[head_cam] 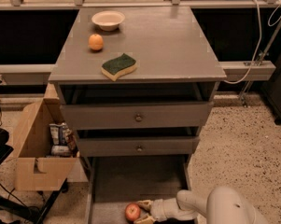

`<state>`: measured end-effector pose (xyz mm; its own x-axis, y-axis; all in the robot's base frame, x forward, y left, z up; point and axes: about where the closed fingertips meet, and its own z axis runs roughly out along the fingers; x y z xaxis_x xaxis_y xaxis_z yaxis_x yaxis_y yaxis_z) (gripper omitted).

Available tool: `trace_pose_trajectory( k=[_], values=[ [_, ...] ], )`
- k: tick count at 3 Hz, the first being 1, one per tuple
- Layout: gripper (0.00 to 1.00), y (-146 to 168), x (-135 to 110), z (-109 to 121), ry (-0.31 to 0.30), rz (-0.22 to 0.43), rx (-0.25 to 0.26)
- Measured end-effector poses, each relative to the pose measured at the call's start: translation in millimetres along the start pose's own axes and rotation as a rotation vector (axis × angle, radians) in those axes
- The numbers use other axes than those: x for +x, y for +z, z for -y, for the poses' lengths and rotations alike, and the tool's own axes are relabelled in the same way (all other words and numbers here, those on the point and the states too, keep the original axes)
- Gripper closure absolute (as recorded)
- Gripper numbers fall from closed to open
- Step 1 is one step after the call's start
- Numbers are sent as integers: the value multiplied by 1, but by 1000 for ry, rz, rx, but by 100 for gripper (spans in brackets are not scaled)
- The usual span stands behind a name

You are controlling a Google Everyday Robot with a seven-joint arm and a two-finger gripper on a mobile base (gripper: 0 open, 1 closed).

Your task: Pick apple from bottom drawer and place on counter

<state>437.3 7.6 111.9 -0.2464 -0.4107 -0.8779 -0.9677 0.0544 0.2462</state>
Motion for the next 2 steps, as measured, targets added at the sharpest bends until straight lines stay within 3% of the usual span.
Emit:
trace_pose_trajectory(
  k=[1, 2],
  values=[
    [65, -13, -29, 7, -5, 22, 13],
    [88, -35, -82, 23, -2, 79, 26]
  ],
)
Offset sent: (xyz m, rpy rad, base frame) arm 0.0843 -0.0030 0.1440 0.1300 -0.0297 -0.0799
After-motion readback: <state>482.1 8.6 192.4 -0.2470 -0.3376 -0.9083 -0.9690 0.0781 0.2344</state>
